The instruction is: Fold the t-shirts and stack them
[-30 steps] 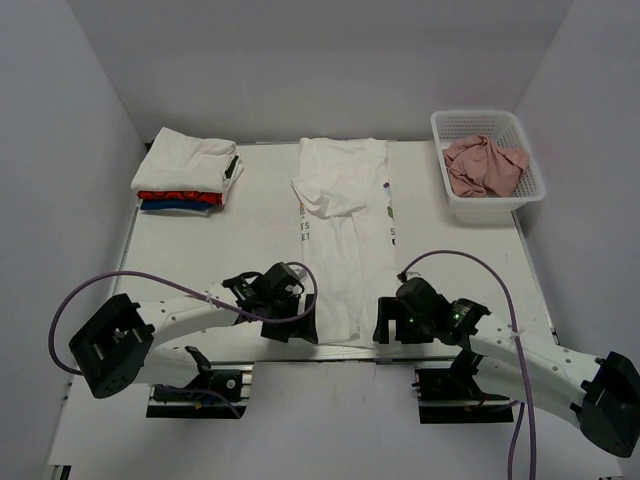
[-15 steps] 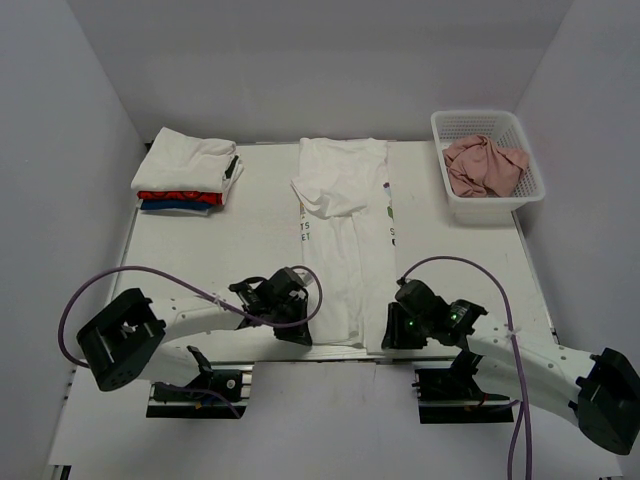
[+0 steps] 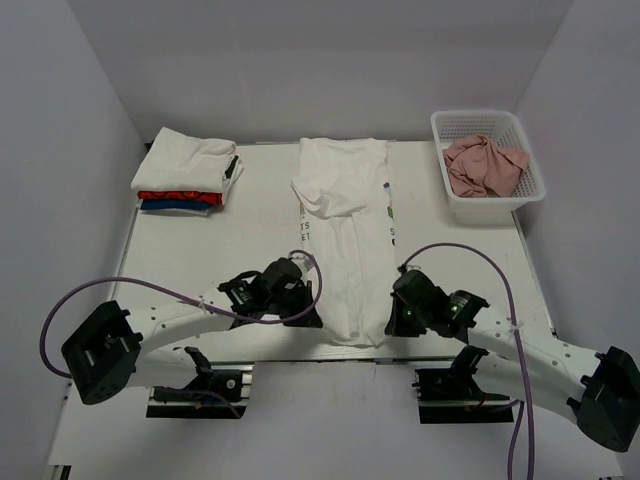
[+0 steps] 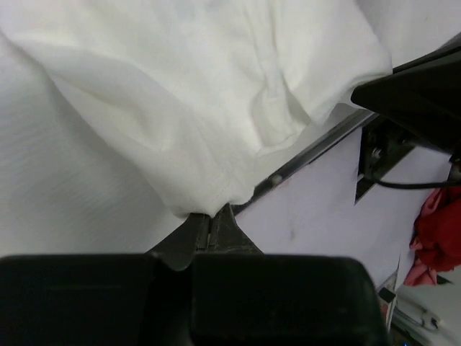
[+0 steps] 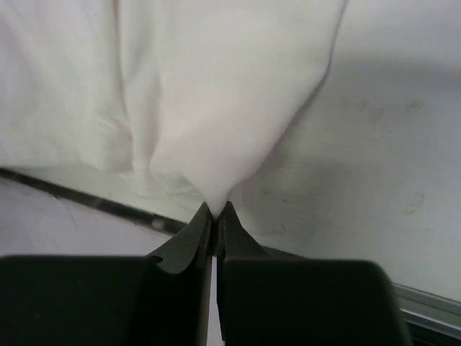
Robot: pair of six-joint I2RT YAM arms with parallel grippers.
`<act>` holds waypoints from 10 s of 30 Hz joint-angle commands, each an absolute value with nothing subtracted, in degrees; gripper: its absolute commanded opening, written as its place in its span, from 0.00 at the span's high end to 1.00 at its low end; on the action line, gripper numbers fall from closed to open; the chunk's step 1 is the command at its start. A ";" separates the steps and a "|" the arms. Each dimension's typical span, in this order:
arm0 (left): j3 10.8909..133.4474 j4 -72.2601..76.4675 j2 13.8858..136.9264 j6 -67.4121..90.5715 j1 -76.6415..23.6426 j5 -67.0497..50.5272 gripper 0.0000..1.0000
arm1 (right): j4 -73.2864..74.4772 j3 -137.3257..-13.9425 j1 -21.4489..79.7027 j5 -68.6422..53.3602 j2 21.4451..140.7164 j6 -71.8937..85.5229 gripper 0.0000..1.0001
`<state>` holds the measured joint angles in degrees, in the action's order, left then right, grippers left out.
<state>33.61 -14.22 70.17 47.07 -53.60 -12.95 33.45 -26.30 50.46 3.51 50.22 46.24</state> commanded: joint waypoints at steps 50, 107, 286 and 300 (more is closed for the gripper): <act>86.59 -17.32 110.32 30.50 -25.75 0.27 0.00 | 13.10 -78.51 23.29 7.65 102.22 24.88 0.11; 56.51 -1.67 104.06 33.05 -27.51 -18.72 1.00 | 5.54 -48.25 19.69 1.14 89.90 30.32 0.19; 97.88 -35.41 94.31 -22.67 -20.40 21.27 1.00 | 9.23 -43.50 17.31 7.12 66.71 16.35 0.10; 115.29 -37.53 102.91 -29.98 -7.57 19.17 1.00 | 9.93 -44.21 17.31 8.79 67.32 16.52 0.10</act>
